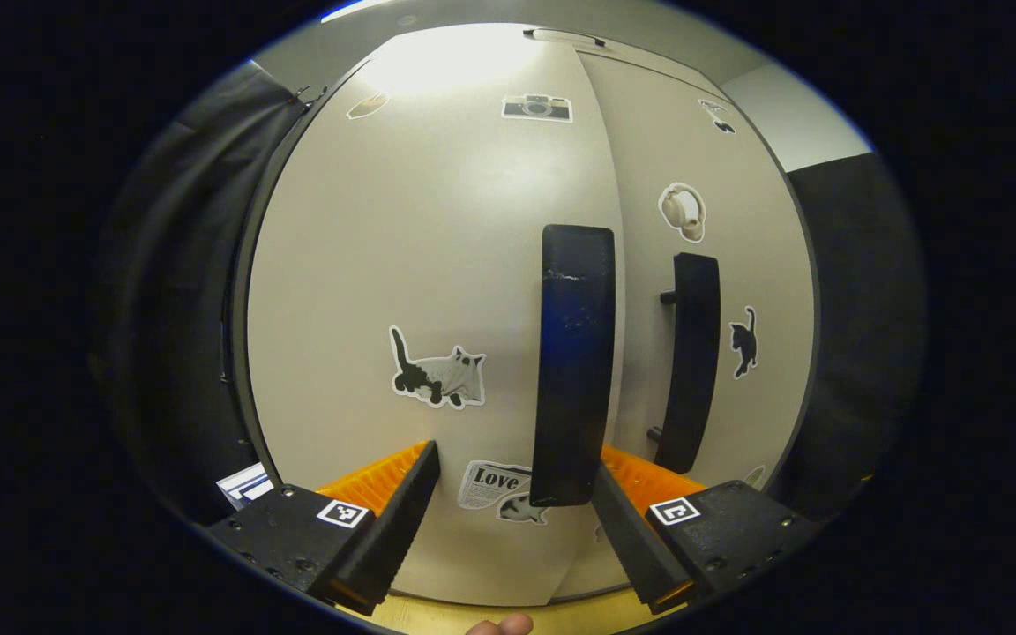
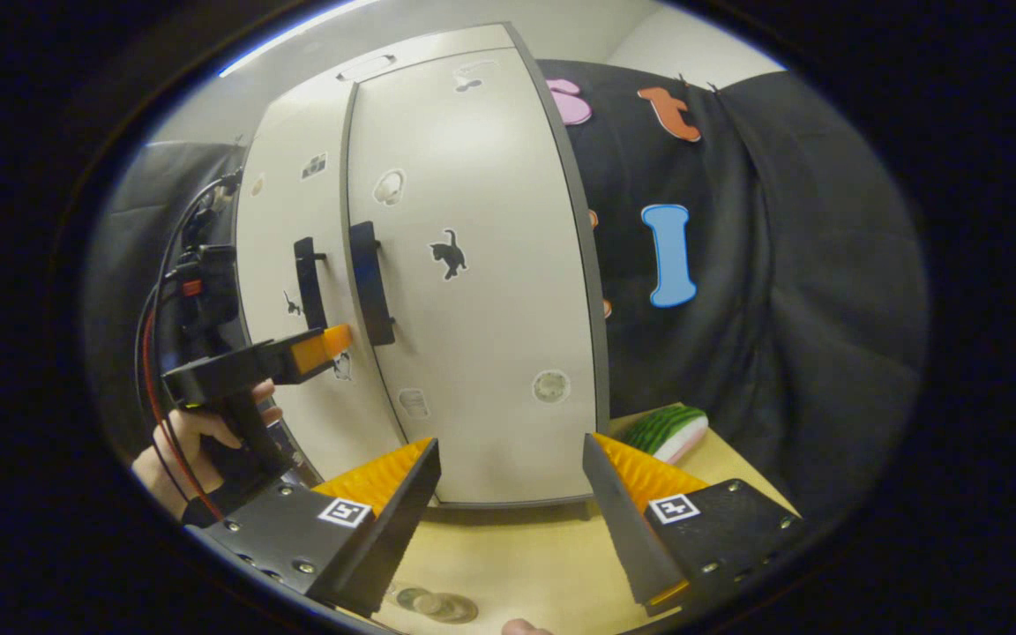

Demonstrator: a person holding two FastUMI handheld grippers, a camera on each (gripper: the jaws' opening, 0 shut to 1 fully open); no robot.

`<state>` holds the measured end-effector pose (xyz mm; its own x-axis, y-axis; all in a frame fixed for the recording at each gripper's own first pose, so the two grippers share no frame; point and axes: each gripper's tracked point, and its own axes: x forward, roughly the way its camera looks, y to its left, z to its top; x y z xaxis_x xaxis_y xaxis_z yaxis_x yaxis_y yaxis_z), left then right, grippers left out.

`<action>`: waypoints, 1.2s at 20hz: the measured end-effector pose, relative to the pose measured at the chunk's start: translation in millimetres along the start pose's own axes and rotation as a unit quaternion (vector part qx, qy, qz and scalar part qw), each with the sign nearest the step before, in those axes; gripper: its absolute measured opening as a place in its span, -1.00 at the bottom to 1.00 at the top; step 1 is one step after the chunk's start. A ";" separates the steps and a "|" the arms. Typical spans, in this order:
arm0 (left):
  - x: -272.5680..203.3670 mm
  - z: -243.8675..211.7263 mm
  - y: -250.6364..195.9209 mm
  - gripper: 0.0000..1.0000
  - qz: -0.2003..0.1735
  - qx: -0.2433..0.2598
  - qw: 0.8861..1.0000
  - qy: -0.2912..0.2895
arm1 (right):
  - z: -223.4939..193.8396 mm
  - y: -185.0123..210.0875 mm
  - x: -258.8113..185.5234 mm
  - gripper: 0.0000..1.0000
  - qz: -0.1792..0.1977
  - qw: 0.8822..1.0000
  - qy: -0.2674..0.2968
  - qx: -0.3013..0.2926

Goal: Grasp the bottle in the cabinet with the left hand and place it on the coaster, then close the right door with the right hand and the left door with the left hand.

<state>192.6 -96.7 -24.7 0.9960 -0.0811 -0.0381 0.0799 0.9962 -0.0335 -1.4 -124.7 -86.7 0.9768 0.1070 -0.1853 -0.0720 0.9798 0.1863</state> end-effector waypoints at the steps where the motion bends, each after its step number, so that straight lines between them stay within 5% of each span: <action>1: 1.4 0.8 0.1 1.00 0.005 0.001 1.000 0.000 | 0.2 -1.3 -1.6 0.97 -0.001 1.000 -0.002 0.002; 11: -16.1 -1.3 -1.4 1.00 0.016 -0.025 0.999 0.017 | 16.1 -1.1 -14.5 0.94 0.001 1.000 -0.025 -0.011; 24: -168.4 32.8 32.2 0.91 0.044 -0.035 0.998 0.004 | 68.3 47.6 -31.2 0.97 0.006 0.994 -0.094 -0.053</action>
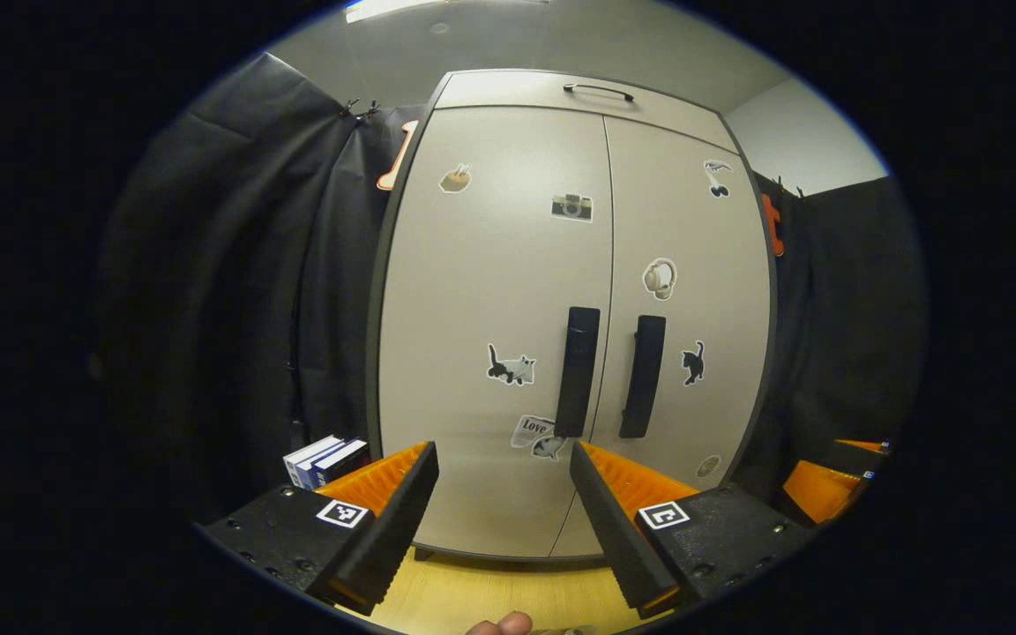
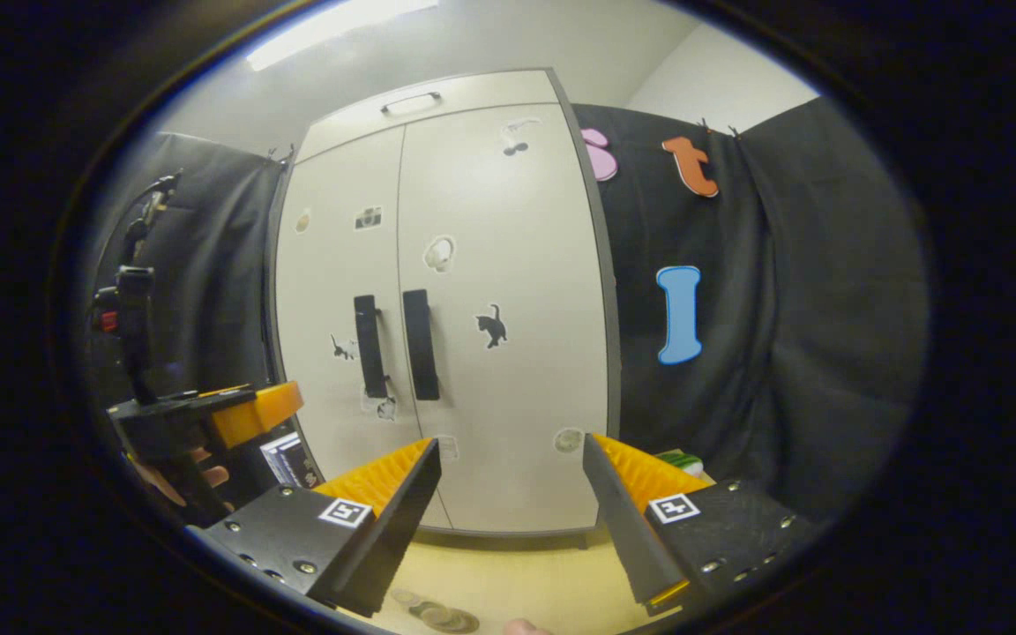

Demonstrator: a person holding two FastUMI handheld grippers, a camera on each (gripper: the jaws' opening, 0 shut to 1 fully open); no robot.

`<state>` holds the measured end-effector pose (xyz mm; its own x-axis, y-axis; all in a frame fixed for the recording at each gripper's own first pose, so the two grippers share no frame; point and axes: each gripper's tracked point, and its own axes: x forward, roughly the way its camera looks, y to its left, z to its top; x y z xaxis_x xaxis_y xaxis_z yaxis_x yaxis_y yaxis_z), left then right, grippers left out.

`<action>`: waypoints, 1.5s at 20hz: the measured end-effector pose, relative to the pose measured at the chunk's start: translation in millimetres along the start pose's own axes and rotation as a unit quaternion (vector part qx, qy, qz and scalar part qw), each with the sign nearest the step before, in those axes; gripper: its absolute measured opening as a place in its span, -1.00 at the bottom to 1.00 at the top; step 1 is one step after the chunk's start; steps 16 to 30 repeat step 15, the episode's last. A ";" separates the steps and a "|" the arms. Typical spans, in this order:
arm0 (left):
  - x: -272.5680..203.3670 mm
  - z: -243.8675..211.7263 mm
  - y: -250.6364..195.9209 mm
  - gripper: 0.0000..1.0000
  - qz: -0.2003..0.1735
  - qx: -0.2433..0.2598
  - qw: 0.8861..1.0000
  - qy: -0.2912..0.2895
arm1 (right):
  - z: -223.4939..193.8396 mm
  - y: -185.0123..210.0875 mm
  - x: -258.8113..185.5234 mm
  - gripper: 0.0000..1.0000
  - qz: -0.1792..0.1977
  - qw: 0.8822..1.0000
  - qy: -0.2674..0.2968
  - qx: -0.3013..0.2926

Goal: Grasp the bottle in the cabinet with the left hand and place it on the coaster, then close the right door with the right hand and the left door with the left hand.

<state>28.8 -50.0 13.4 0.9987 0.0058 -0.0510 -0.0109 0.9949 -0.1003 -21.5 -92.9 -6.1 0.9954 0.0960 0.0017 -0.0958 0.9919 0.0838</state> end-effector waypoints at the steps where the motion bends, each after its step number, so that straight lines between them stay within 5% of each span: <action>1: -9.3 -0.4 4.2 0.92 0.003 0.000 1.000 0.003 | 1.7 4.4 0.2 0.97 0.000 1.000 -0.004 -0.005; 7: -39.5 -3.2 25.3 0.92 0.015 -0.001 1.000 0.008 | 3.9 20.9 -8.8 0.96 -0.003 1.000 -0.001 -0.006; 30: -39.1 -8.3 31.3 0.92 0.005 0.008 1.000 0.012 | 7.1 25.5 -15.2 0.97 -0.013 1.000 -0.006 -0.011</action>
